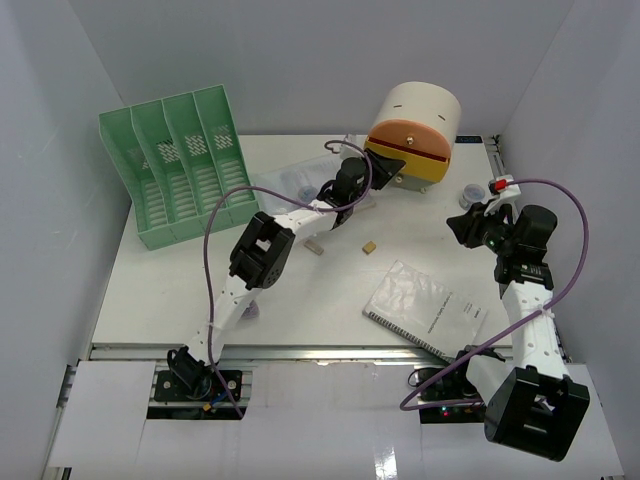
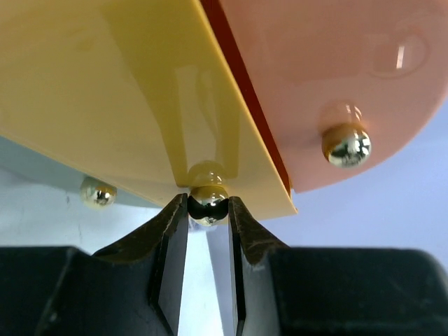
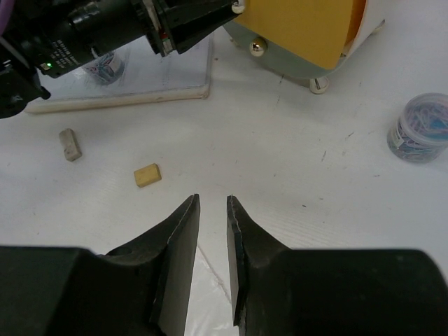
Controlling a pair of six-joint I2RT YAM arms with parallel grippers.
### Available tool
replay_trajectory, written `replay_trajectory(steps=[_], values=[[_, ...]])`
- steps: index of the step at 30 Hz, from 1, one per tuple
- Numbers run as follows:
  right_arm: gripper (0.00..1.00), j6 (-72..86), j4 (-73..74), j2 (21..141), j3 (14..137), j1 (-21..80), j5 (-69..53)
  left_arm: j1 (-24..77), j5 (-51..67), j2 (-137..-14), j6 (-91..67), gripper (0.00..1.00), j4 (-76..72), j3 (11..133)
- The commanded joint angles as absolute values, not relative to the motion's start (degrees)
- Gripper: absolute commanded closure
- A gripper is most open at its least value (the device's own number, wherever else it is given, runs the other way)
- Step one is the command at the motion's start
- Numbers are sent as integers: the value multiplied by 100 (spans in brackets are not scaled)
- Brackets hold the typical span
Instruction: Organize the desk
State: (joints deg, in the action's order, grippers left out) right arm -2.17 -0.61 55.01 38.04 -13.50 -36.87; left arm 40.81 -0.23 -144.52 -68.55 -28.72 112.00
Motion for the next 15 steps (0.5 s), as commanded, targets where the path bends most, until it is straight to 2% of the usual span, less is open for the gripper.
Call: replay_trajectory(steps=[1,7,13,15], values=[[72,-288,-381,5414,3755,-1371,-3874,4069,431,-13147,-6439,94,-3419,9691],[71,-499,-381,5393,3709,-1380,-4030,4061,712,-12771,-6322,94,-3659,9071],[62,-1002,-196,5476,3732,-1380,-4635,4034,849,-12632,-6426,93,-3843,8777],[56,-1328,74,5543,3810,-1380,-5251,4009,930,-12580,-6437,83,-3894,8693]])
